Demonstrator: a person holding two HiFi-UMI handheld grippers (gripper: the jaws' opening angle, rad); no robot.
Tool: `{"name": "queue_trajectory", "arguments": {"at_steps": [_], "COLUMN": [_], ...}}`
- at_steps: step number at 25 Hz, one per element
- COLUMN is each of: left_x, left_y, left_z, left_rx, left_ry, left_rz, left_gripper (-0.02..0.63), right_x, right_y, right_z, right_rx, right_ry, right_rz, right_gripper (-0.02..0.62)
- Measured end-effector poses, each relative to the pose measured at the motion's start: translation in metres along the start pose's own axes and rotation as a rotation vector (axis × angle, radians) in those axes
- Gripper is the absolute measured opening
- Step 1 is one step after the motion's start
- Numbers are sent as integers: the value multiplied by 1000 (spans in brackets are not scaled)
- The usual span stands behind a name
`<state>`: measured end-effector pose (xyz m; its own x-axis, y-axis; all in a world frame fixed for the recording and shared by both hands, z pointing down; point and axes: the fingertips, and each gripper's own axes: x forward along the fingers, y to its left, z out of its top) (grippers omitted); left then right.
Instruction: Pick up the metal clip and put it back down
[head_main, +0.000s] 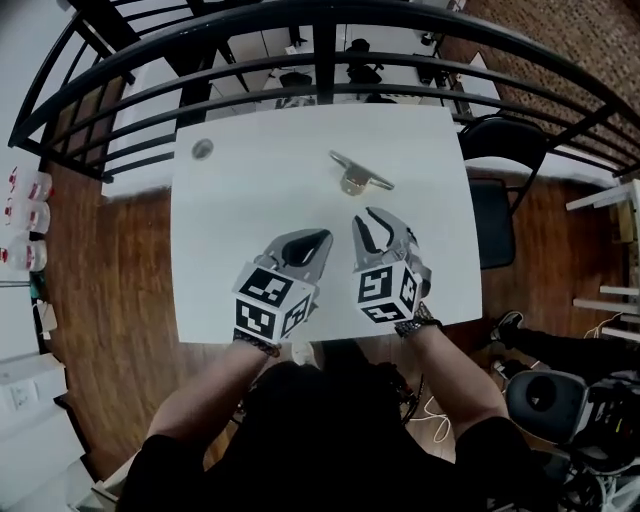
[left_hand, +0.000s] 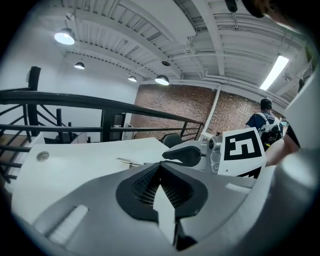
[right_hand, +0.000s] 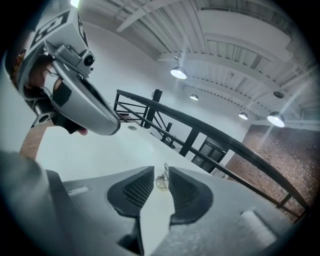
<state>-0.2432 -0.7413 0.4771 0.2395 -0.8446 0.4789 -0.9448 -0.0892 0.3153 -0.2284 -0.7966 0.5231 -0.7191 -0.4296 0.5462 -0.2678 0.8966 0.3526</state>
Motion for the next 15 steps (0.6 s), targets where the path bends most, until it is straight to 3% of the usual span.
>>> {"name": "queue_trajectory", "arguments": {"at_steps": [8,15], "left_x": [41,57], "left_y": [48,76], "left_z": [-9,-10], "left_rx": [-70,-84], "left_ry": [84,126], "left_rz": [30,58], "left_gripper": [15,15], "right_x": [82,122], "right_y": [-2,-1], "right_z": [-21,-25], "right_rx": [-157,-264], "right_ry": [75,104], "right_rz": [40,62], "right_gripper": [103,114]}}
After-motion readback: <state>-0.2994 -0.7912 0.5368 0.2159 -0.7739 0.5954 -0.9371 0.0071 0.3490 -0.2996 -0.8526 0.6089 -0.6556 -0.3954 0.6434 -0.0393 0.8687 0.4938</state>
